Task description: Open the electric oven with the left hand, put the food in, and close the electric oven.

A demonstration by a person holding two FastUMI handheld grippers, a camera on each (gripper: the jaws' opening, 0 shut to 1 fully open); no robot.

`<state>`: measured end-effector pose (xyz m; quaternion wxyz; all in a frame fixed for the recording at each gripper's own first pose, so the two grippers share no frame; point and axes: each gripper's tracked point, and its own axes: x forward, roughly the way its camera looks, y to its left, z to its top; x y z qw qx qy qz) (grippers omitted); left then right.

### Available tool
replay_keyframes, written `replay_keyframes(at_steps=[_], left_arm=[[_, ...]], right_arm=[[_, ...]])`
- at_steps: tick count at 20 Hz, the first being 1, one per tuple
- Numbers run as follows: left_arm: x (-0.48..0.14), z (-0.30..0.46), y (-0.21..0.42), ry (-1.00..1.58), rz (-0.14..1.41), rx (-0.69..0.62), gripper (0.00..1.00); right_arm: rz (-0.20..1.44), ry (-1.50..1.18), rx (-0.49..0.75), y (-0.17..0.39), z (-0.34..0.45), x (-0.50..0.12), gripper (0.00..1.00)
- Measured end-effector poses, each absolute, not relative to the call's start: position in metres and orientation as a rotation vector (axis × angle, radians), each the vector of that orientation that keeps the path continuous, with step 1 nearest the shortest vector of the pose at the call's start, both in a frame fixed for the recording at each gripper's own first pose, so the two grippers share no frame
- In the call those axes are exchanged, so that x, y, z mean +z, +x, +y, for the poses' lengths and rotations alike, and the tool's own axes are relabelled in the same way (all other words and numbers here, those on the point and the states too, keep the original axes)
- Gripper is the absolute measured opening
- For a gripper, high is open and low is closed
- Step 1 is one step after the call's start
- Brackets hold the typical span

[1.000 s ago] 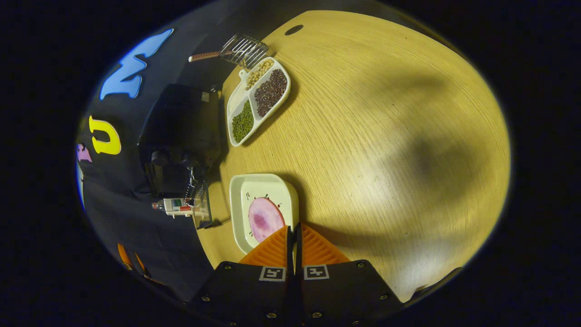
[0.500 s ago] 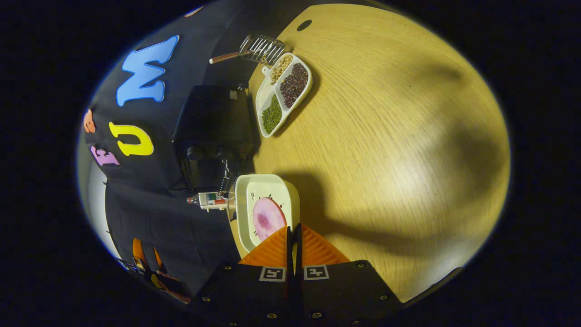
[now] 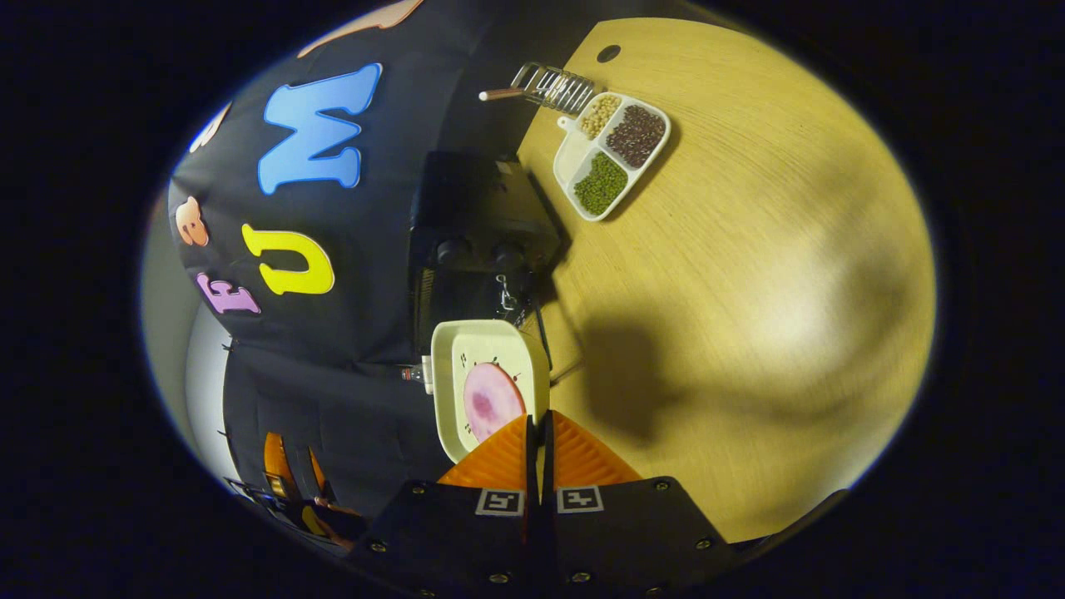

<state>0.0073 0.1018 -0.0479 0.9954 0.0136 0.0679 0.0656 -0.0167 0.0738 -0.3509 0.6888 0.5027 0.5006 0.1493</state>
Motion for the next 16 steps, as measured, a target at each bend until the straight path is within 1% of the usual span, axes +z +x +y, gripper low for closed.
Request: replay_keyframes(at_steps=[2,9,10,12,13,14,16], left_arm=[[-0.045,0.111,0.012,0.020,0.127,0.103,1.00],[-0.043,0.158,0.021,-0.008,0.124,0.056,1.00],[-0.039,0.163,0.022,-0.007,0.119,0.051,0.96],[-0.033,0.174,0.021,0.001,0.106,0.045,0.96],[-0.032,0.177,0.030,0.007,0.103,0.044,1.00],[-0.030,0.181,0.028,0.013,0.102,0.041,0.95],[-0.030,0.188,0.025,0.027,0.103,0.034,0.95]], right_arm=[[1.092,1.134,0.300,-0.013,0.094,-0.343,0.00],[1.021,1.161,0.132,0.010,0.148,-0.352,0.01],[1.015,1.167,0.116,0.014,0.156,-0.354,0.00],[0.999,1.181,0.080,0.025,0.170,-0.359,0.00],[0.990,1.190,0.060,0.031,0.177,-0.362,0.00],[0.985,1.193,0.041,0.037,0.184,-0.366,0.00],[0.970,1.202,0.006,0.053,0.198,-0.372,0.00]])
